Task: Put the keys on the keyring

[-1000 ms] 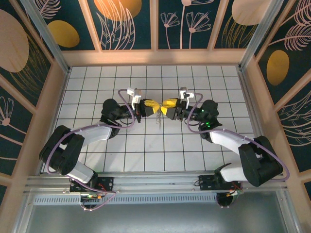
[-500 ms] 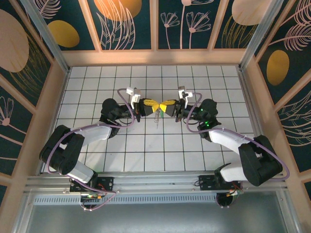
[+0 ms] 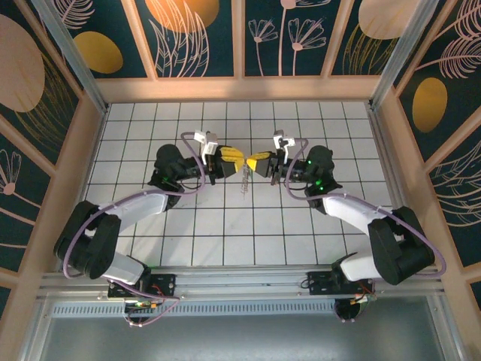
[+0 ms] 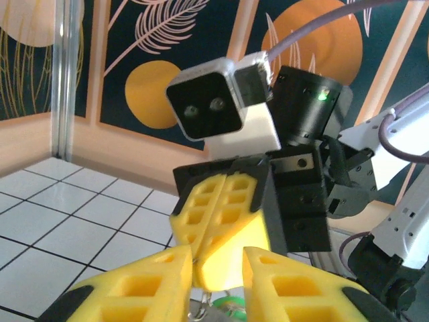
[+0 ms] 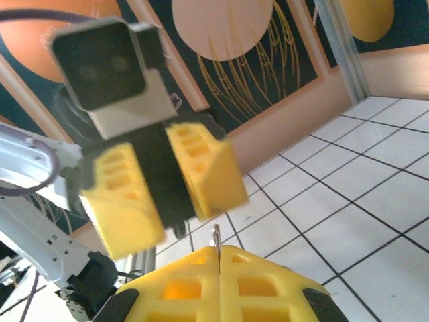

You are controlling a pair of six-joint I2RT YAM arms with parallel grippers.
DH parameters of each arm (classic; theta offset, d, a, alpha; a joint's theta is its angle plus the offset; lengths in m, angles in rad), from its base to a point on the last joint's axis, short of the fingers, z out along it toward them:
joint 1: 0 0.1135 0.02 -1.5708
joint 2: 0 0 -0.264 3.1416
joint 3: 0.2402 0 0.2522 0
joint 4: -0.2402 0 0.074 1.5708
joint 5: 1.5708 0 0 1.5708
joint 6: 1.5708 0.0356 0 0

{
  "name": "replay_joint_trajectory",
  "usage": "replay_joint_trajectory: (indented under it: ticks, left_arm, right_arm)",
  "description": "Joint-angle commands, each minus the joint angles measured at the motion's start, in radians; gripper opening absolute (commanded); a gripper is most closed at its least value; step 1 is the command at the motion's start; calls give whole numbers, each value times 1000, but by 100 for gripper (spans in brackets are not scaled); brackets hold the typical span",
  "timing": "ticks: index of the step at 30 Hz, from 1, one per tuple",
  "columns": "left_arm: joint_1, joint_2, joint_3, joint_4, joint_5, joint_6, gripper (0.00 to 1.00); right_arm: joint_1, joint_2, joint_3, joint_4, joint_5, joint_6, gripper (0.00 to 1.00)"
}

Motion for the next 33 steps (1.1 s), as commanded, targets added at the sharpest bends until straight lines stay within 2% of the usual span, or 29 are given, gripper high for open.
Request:
replay_joint_trajectory:
  ticks: [1, 9, 18, 26, 33]
  left_arm:
    - [19, -55, 62, -175, 22, 130, 29]
    - [74, -22, 166, -438, 69, 264, 38]
    - [109, 101, 305, -692, 148, 398, 39]
    - [112, 150, 362, -777, 177, 444, 39]
    - [140, 146, 354, -755, 200, 432, 40]
  right_arm:
    - [-20, 20, 73, -94, -42, -74, 0]
    - [-34, 90, 235, -361, -96, -235, 0]
    - [-45, 194, 412, -666, -160, -424, 0]
    - [-50, 220, 452, -750, -184, -484, 0]
    - [-70, 210, 439, -764, -207, -497, 0]
